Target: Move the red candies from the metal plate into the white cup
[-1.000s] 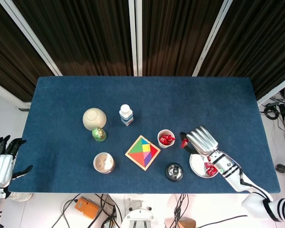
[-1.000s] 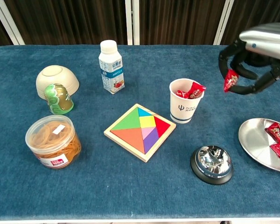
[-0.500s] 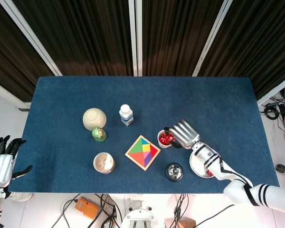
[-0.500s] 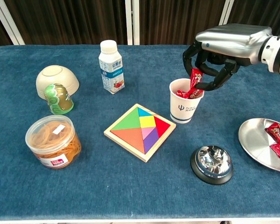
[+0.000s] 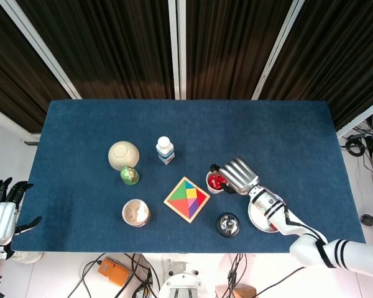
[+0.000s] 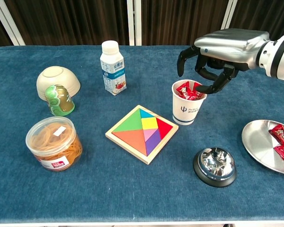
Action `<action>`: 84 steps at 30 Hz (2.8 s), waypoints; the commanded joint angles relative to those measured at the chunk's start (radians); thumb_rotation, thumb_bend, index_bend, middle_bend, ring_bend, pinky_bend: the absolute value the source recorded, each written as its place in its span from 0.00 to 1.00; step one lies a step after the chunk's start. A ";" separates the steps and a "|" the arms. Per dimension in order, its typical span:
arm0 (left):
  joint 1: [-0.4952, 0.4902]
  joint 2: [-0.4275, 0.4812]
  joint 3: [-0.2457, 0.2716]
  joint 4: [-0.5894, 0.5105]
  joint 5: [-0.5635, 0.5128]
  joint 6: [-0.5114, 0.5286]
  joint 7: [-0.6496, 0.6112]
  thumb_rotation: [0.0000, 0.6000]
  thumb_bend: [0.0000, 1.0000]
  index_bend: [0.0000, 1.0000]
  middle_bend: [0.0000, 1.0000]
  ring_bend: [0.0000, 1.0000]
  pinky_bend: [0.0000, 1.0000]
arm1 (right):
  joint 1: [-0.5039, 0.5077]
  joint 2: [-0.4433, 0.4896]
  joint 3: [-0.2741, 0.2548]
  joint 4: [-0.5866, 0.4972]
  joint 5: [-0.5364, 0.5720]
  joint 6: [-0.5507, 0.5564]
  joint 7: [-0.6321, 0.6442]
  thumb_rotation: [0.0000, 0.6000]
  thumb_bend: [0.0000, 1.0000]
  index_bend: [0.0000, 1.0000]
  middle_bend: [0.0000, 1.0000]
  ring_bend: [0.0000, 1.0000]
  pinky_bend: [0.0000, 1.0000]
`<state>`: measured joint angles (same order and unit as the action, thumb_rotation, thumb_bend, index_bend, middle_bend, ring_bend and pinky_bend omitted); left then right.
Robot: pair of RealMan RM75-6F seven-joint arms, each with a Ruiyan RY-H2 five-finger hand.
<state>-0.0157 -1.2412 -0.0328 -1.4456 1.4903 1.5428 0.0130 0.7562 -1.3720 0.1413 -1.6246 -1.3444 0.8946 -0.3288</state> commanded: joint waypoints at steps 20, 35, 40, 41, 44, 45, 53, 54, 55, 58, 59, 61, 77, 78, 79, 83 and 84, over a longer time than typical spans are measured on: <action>-0.014 -0.014 -0.004 0.006 0.019 0.000 -0.009 1.00 0.02 0.21 0.17 0.00 0.00 | -0.332 0.189 -0.222 0.016 -0.175 0.339 0.102 1.00 0.36 0.44 0.86 1.00 1.00; -0.009 -0.014 0.002 -0.009 0.021 0.007 0.005 1.00 0.02 0.21 0.17 0.00 0.00 | -0.321 0.118 -0.200 0.151 -0.114 0.200 0.112 1.00 0.36 0.47 0.86 1.00 1.00; -0.007 -0.014 0.002 -0.005 0.015 0.005 0.002 1.00 0.02 0.21 0.17 0.00 0.00 | -0.303 0.088 -0.200 0.175 -0.113 0.152 0.088 1.00 0.36 0.48 0.86 1.00 1.00; -0.006 -0.014 0.002 -0.004 0.015 0.005 0.001 1.00 0.02 0.21 0.17 0.00 0.00 | -0.302 0.084 -0.200 0.179 -0.112 0.146 0.083 1.00 0.36 0.48 0.86 1.00 1.00; -0.006 -0.016 0.002 -0.001 0.013 0.002 -0.001 1.00 0.02 0.21 0.17 0.00 0.00 | -0.301 0.073 -0.202 0.188 -0.109 0.132 0.066 1.00 0.37 0.49 0.86 1.00 1.00; -0.006 -0.017 0.003 0.001 0.013 0.002 -0.002 1.00 0.02 0.21 0.17 0.00 0.00 | -0.301 0.071 -0.203 0.191 -0.108 0.128 0.063 1.00 0.38 0.49 0.86 1.00 1.00; -0.004 -0.020 0.003 0.010 0.011 0.004 -0.011 1.00 0.02 0.21 0.17 0.00 0.00 | -0.295 0.053 -0.196 0.206 -0.104 0.109 0.051 1.00 0.40 0.50 0.86 1.00 1.00; -0.003 -0.020 0.003 0.011 0.010 0.004 -0.011 1.00 0.02 0.21 0.17 0.00 0.00 | -0.294 0.052 -0.195 0.207 -0.104 0.107 0.049 1.00 0.41 0.50 0.86 1.00 1.00; -0.002 -0.020 0.003 0.012 0.010 0.004 -0.012 1.00 0.02 0.21 0.17 0.00 0.00 | -0.293 0.052 -0.194 0.208 -0.102 0.105 0.047 1.00 0.41 0.50 0.86 1.00 1.00; -0.002 -0.020 0.003 0.013 0.008 0.002 -0.013 1.00 0.02 0.21 0.17 0.00 0.00 | -0.291 0.049 -0.191 0.210 -0.099 0.099 0.048 1.00 0.42 0.51 0.86 1.00 1.00; -0.003 -0.021 0.003 0.014 0.008 0.001 -0.013 1.00 0.02 0.21 0.17 0.00 0.00 | -0.291 0.047 -0.190 0.212 -0.098 0.097 0.048 1.00 0.43 0.52 0.86 1.00 1.00; -0.003 -0.021 0.003 0.015 0.008 0.000 -0.013 1.00 0.02 0.21 0.17 0.00 0.00 | -0.289 0.045 -0.189 0.214 -0.097 0.092 0.049 1.00 0.45 0.54 0.86 1.00 1.00; -0.008 -0.020 -0.001 0.015 0.005 -0.007 -0.011 1.00 0.02 0.21 0.17 0.00 0.00 | -0.276 0.078 -0.161 0.143 -0.154 0.141 0.138 1.00 0.56 0.64 0.86 1.00 1.00; -0.009 -0.020 -0.001 0.014 0.006 -0.007 -0.011 1.00 0.02 0.21 0.17 0.00 0.00 | -0.267 0.090 -0.147 0.117 -0.169 0.154 0.151 1.00 0.56 0.64 0.86 1.00 1.00; -0.009 -0.020 -0.001 0.014 0.007 -0.006 -0.011 1.00 0.02 0.21 0.17 0.00 0.00 | -0.255 0.101 -0.132 0.089 -0.183 0.164 0.159 1.00 0.56 0.64 0.86 1.00 1.00; -0.010 -0.017 -0.003 0.010 0.008 -0.003 -0.010 1.00 0.02 0.21 0.17 0.00 0.00 | -0.200 0.111 -0.071 0.016 -0.188 0.152 0.164 1.00 0.56 0.63 0.86 1.00 1.00; -0.010 -0.017 -0.003 0.009 0.008 -0.003 -0.009 1.00 0.02 0.21 0.17 0.00 0.00 | -0.184 0.107 -0.057 0.006 -0.185 0.141 0.160 1.00 0.56 0.63 0.86 1.00 1.00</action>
<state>-0.0258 -1.2580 -0.0359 -1.4366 1.4986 1.5396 0.0040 0.5424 -1.2703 0.0537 -1.5900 -1.5251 1.0455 -0.1729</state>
